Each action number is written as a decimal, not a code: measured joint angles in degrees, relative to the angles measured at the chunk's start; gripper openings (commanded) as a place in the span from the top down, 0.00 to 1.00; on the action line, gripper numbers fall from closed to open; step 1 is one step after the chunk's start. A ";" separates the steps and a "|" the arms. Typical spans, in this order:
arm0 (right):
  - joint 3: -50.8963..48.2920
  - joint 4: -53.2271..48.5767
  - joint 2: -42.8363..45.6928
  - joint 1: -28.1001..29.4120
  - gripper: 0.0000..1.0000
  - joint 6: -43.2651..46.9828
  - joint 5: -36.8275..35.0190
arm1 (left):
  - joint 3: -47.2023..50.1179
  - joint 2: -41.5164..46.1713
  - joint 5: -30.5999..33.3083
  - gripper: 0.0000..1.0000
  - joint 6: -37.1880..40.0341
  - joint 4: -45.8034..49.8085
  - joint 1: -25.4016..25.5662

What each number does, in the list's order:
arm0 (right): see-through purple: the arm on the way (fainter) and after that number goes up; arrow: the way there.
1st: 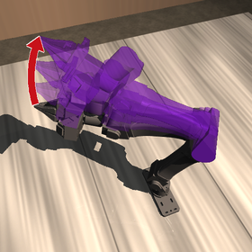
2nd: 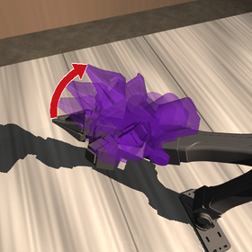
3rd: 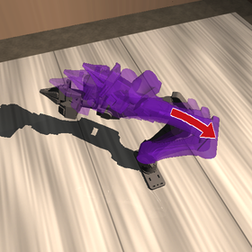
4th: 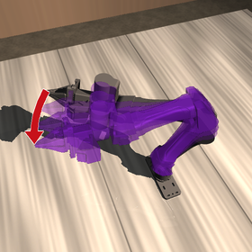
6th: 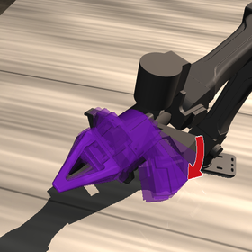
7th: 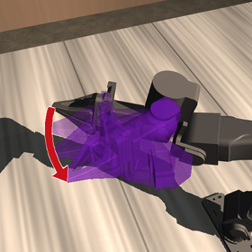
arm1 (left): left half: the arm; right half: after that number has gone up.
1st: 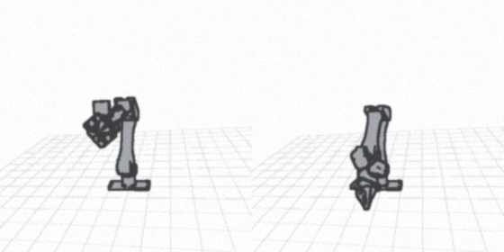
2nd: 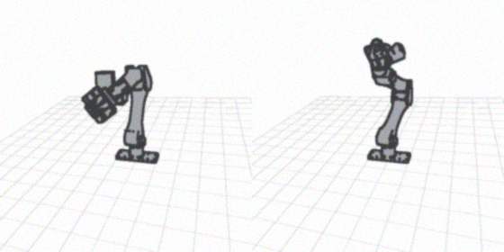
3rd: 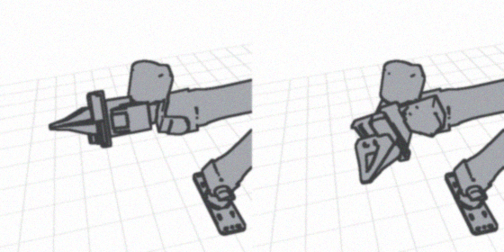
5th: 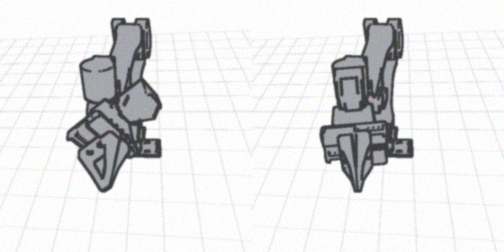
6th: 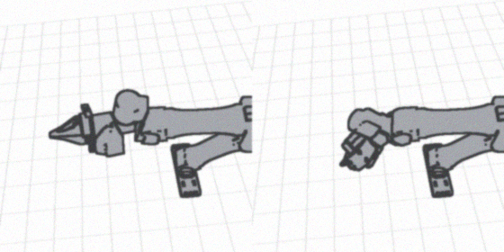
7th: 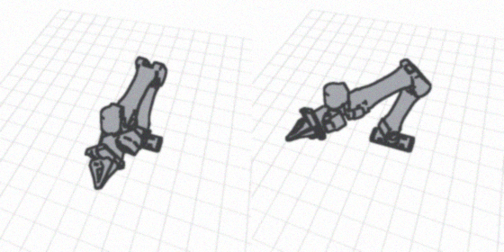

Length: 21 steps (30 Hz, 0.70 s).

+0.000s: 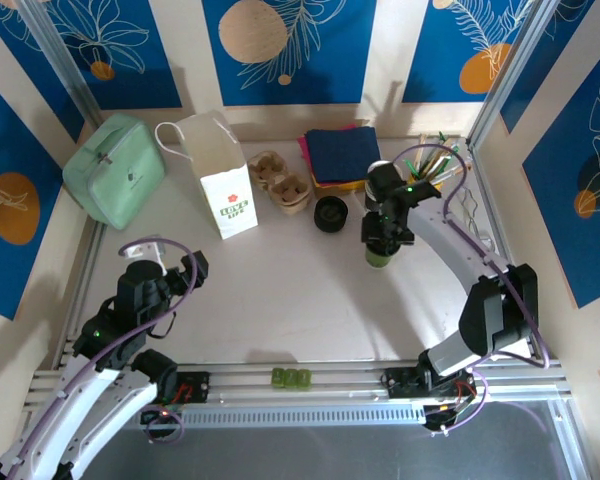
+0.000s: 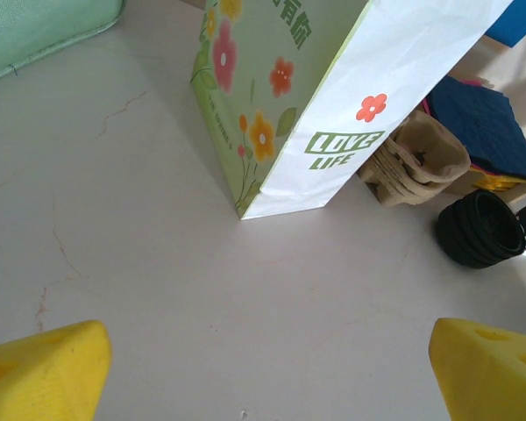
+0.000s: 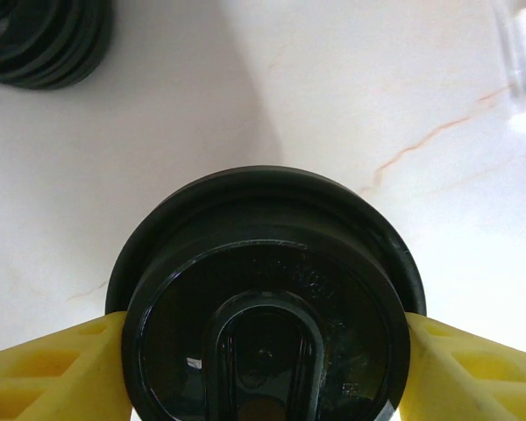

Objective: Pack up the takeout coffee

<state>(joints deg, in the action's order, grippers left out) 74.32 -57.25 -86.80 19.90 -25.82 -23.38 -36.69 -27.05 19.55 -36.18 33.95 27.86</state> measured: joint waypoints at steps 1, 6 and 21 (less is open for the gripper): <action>-0.09 0.15 0.07 -1.38 0.32 0.44 0.04 | 0.00 0.00 0.00 0.07 0.00 0.00 0.00; -0.11 1.42 0.07 -8.22 0.32 2.54 1.16 | 0.00 0.00 0.00 0.06 0.00 -0.02 0.00; 1.01 3.82 -4.52 -16.44 0.32 4.00 2.36 | 0.00 0.00 -0.02 0.07 -0.02 0.00 0.00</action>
<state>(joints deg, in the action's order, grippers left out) 75.33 -53.43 -91.33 3.46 -21.82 -21.02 -36.69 -27.05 19.53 -36.21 33.95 27.86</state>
